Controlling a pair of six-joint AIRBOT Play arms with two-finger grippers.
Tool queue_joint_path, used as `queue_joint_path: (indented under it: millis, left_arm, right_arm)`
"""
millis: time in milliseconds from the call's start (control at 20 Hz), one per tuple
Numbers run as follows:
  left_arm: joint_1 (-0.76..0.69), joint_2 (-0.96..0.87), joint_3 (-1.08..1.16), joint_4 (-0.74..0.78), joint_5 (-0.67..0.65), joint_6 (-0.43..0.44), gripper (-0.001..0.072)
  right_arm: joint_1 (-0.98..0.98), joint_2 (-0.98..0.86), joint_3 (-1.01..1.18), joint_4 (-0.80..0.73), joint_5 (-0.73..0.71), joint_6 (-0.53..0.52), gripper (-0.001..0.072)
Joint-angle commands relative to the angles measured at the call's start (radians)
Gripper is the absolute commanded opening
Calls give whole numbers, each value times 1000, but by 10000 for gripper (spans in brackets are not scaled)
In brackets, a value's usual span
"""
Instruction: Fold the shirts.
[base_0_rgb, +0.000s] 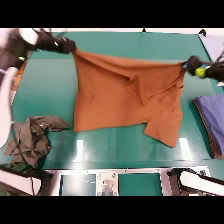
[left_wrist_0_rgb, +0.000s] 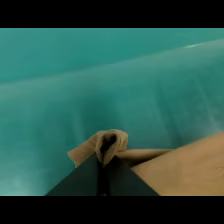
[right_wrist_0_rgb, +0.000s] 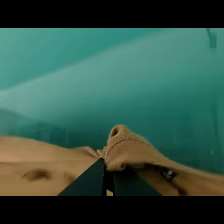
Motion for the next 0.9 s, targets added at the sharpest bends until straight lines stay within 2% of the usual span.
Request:
queue_joint_path:
  millis: [0, 50, 100, 150, 300, 400, 550, 650, 850]
  left_arm:
    - [0, -173, -7, -147, 82, 63, 28]
    - [5, -178, -6, -138, 63, 63, 30]
    - [16, -176, 4, -137, 20, 62, 242]
    - [39, -176, 34, -137, -62, 50, 524]
    - [144, -175, 144, -163, -403, 10, 531]
    - [216, -176, 145, -165, -613, -15, 531]
    - [282, -173, 18, -172, -829, -69, 530]
    - [288, -134, -139, -194, -809, -56, 530]
    - [275, -18, -461, -199, -679, -35, 530]
  right_arm:
    - [16, -209, -10, 11, -49, -11, 20]
    - [15, -226, 4, 11, -37, -11, 62]
    - [9, -228, 18, 11, -19, -11, 245]
    - [-7, -228, 42, 9, 21, -11, 336]
    - [-121, -205, 129, 6, 248, 8, 331]
    - [-210, -167, 122, 5, 350, 12, 330]
    - [-328, -81, 27, -34, 407, 11, 330]
    - [-394, -28, -43, -72, 406, 11, 330]
    - [-499, 27, -135, -80, 406, 4, 332]
